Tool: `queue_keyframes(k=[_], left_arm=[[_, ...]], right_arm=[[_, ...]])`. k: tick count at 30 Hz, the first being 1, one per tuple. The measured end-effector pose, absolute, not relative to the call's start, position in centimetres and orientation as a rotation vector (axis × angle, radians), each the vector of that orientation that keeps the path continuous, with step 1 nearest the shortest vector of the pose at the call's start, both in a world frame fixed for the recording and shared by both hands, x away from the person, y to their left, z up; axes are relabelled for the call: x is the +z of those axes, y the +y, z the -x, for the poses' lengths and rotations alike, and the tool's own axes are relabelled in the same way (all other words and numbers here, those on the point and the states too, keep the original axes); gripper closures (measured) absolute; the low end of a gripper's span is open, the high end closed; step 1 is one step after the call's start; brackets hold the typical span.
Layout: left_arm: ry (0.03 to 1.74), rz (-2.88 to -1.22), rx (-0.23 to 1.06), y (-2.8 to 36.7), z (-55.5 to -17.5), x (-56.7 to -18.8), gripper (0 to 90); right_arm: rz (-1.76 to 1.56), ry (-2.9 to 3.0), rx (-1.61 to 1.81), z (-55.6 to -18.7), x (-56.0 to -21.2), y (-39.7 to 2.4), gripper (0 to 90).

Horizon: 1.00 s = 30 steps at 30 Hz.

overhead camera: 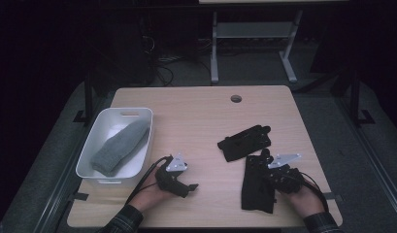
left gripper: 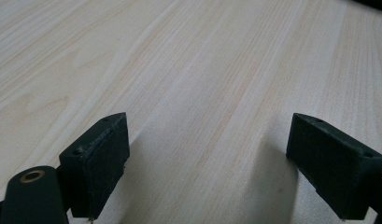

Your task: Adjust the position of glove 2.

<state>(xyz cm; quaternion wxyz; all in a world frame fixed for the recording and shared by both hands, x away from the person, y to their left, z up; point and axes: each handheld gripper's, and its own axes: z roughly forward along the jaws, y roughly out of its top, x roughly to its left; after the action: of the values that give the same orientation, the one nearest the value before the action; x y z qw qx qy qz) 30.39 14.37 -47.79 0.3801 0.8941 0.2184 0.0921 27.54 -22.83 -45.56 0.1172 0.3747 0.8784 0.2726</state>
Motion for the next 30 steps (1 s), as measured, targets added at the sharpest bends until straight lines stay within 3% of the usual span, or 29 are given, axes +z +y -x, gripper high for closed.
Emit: queue_keyframes(k=[9,17,22,23,30], left_arm=[[0.563,-2.276,0.233,14.3,-30.4,-47.8,12.3],[0.559,-2.282,0.234,14.4,-30.4,-47.8,12.2],[0.562,-2.284,0.231,14.4,-30.4,-47.8,12.2],[0.563,-2.284,0.23,14.4,-30.4,-47.8,12.3],[0.563,-2.284,0.23,14.3,-30.4,-47.8,12.2]], right_arm=[[-0.983,2.635,0.814,-26.4,-45.5,-20.5,90.0],[-0.996,2.567,0.901,-26.7,-44.6,-21.7,90.0],[-1.08,2.46,0.917,-27.5,-44.6,-24.2,78.6],[-1.115,2.411,0.92,-27.8,-45.0,-25.3,67.0],[-1.217,2.332,0.952,-28.5,-46.1,-28.0,41.6]])
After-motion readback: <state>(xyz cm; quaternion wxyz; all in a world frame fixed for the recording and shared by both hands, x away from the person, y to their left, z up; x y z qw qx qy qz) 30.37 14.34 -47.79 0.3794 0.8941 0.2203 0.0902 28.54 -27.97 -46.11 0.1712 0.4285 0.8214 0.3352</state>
